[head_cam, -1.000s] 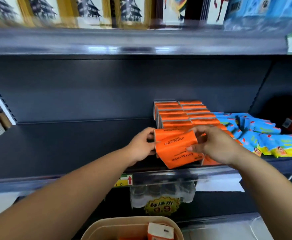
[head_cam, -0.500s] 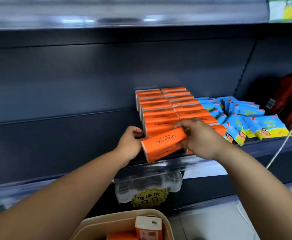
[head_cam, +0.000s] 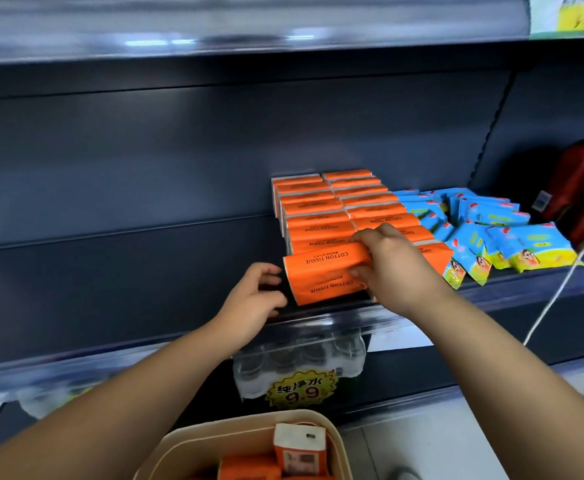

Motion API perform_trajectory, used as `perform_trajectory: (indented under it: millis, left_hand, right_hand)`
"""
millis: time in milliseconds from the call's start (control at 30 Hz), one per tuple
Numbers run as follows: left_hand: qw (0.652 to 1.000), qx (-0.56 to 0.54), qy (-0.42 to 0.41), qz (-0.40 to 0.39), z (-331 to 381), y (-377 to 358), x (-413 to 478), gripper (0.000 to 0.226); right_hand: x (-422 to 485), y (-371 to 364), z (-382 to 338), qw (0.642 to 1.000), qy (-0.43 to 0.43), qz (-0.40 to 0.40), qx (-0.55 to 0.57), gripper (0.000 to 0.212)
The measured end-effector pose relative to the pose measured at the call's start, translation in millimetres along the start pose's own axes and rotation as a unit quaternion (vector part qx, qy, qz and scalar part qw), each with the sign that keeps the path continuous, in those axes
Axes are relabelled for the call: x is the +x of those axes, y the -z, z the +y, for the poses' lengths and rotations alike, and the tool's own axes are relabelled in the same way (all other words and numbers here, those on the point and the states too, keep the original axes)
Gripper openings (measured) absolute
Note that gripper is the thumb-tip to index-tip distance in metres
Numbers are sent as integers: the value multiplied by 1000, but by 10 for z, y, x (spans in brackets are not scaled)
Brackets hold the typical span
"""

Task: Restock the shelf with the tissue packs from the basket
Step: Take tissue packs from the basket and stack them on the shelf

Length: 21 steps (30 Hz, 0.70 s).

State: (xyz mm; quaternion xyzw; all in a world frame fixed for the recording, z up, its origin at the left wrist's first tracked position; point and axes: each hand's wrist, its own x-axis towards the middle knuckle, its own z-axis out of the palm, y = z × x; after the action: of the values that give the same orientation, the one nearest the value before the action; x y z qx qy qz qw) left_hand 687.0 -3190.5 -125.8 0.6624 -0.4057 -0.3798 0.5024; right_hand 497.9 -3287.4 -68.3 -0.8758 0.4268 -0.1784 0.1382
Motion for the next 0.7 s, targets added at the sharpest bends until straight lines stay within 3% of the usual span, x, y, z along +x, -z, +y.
perform_trajectory:
  millis: [133,300,467,700]
  left_hand:
    - [997,57,-43,10,49,-110,-40,25]
    - [991,118,-62,21,36,-203,-43,23]
    - [986,148,-66,23,27,-266,-50,42]
    - [973,215,-83,-12,-7,-343,-11,46]
  right_hand:
    - [-37,-53,-50,995,22,15,-98,46]
    - [-62,-123,-28,959,52,79,-269,32]
    - [-68,-174,27,948,38,58,-312,34]
    - [-90,-189,26,955,15,19,-295,37]
